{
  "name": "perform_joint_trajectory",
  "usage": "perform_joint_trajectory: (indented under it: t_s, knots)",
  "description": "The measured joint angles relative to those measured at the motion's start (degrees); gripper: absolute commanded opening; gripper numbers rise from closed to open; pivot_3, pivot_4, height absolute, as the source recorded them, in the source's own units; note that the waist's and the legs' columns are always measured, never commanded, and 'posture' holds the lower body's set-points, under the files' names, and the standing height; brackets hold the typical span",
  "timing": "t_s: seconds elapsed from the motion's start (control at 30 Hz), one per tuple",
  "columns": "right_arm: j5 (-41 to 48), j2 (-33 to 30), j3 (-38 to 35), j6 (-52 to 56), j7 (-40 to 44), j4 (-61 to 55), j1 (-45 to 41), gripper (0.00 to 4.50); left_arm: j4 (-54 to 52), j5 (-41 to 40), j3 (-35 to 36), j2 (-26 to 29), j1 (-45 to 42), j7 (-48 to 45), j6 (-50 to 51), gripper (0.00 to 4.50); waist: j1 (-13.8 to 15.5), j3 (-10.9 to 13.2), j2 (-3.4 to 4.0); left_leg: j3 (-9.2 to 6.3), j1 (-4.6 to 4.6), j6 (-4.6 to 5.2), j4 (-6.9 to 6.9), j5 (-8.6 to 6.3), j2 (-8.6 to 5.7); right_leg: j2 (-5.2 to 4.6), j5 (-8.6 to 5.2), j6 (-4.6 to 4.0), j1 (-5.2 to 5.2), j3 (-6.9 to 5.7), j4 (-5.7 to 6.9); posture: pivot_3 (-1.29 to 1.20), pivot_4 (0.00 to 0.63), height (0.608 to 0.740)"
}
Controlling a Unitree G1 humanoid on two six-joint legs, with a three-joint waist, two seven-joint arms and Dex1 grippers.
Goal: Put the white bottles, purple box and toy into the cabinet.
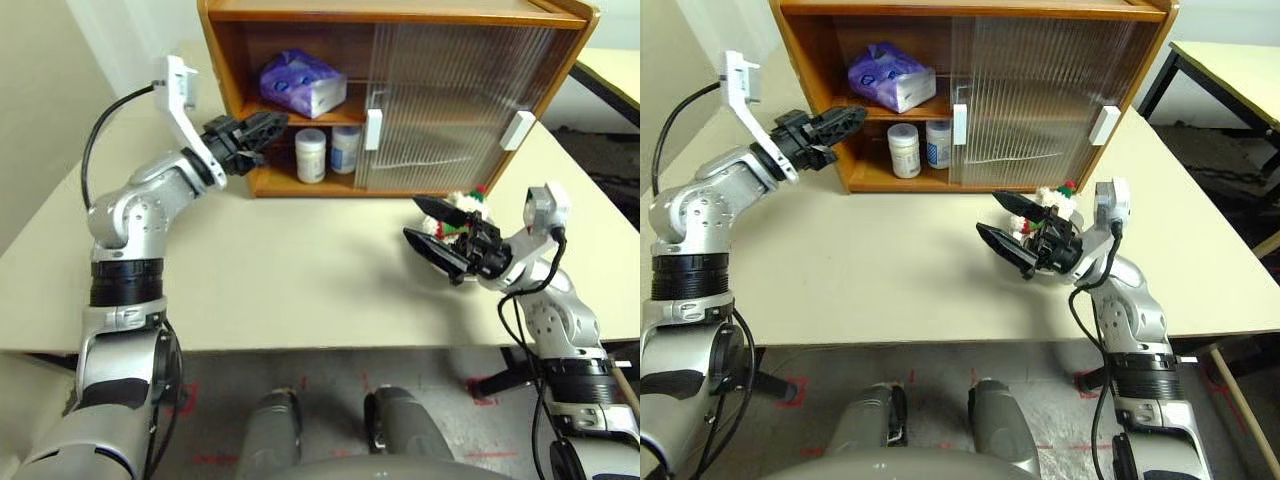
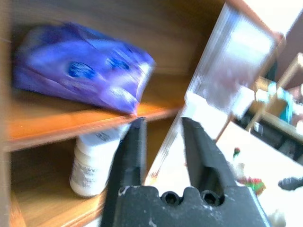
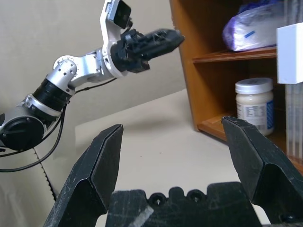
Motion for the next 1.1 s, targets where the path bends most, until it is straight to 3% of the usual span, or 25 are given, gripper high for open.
perform_joint_trajectory:
  t_s: [0.03, 0.07, 0.3, 0.7, 1.1]
  knots:
    - [0.0, 0.11, 0.04, -0.01, 0.05, 0.0, -0.11, 4.5, 1.62, 1.52, -1.17, -0.62, -0.86, -0.39, -1.02, 0.08, 0.12, 0.0, 0.0, 0.0, -0.01, 0.0, 0.0, 0.0, 0.0, 0.0, 0.02, -0.06, 0.0, 0.0, -0.05, -0.05, 0.011, 0.74]
    - [0.0, 0.28, 0.09, -0.01, 0.05, 0.01, -0.18, 4.5, 4.26, 3.08, -1.91, -1.83, -2.31, -0.62, -2.15, 0.03, 0.25, 0.0, 0.0, -0.02, -0.04, 0.0, 0.0, 0.0, 0.0, 0.01, 0.05, -0.15, -0.01, 0.0, -0.13, -0.05, 0.01, 0.74]
    - [-0.01, 0.98, 0.34, -0.04, -0.36, -0.13, -0.18, 4.5, 21.96, 11.44, -2.94, -6.68, -13.02, -0.42, -10.82, 0.03, 0.0, -0.01, 0.01, -0.11, -0.01, 0.0, -0.03, 0.0, -0.01, 0.07, 0.22, -0.26, -0.01, -0.01, -0.18, -0.07, 0.008, 0.74]
    - [-0.01, 0.76, 0.05, -0.09, -0.76, -0.44, 0.97, 4.5, 46.69, 21.62, -2.68, -10.39, -22.78, 3.2, -26.22, 0.03, -1.26, -0.01, 0.01, -0.21, -0.05, 0.01, -0.03, 0.0, -0.01, 0.14, 0.38, 0.09, -0.05, -0.03, -0.16, -0.09, 0.013, 0.74]
    - [0.37, 0.81, -0.17, -0.15, -1.88, -1.07, 0.83, 4.5, 59.04, 25.69, -0.01, -11.02, -29.32, 8.16, -33.49, 0.03, -1.29, -0.01, 0.01, -0.2, -0.09, 0.01, -0.03, 0.0, 0.0, 0.14, 0.3, 0.48, -0.09, -0.03, -0.07, -0.08, 0.015, 0.74]
